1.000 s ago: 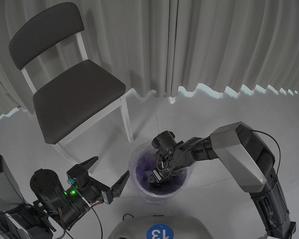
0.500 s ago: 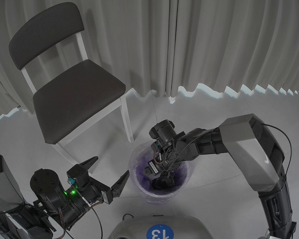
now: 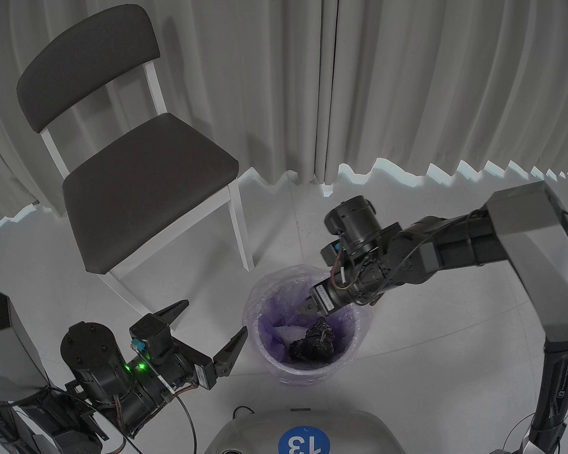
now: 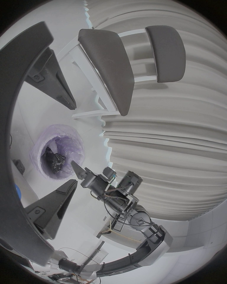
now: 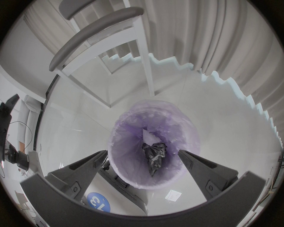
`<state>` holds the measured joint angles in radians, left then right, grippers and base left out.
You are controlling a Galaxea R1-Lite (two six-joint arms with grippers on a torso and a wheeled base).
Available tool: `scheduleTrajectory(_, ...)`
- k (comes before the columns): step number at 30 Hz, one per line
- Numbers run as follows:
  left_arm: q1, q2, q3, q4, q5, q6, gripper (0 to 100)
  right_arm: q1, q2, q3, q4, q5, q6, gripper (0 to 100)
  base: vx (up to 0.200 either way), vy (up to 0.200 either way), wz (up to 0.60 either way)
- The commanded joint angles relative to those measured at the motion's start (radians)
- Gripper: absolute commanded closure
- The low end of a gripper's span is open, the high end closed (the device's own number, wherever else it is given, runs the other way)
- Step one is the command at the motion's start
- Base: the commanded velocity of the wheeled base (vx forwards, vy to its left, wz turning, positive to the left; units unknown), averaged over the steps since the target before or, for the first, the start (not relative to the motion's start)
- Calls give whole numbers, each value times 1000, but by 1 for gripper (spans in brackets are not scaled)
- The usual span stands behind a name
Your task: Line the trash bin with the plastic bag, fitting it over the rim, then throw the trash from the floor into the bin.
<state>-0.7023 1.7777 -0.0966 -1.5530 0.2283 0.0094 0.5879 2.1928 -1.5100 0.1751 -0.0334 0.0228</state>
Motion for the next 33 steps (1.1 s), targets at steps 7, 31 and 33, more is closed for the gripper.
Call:
scheduleTrajectory(7,15,-3,44,-16,-1,-111,0,-188,-246,386,-384,61,94,0,0,0,0)
scheduleTrajectory(31,207,108,-43,-13,-6,-131,0,-399,62,611,-806,287,230,0,0,0,0)
scheduleTrajectory(33,204,109,-45,-15,-6,-129,0,-399,97,603,-806,287,221,0,0,0,0)
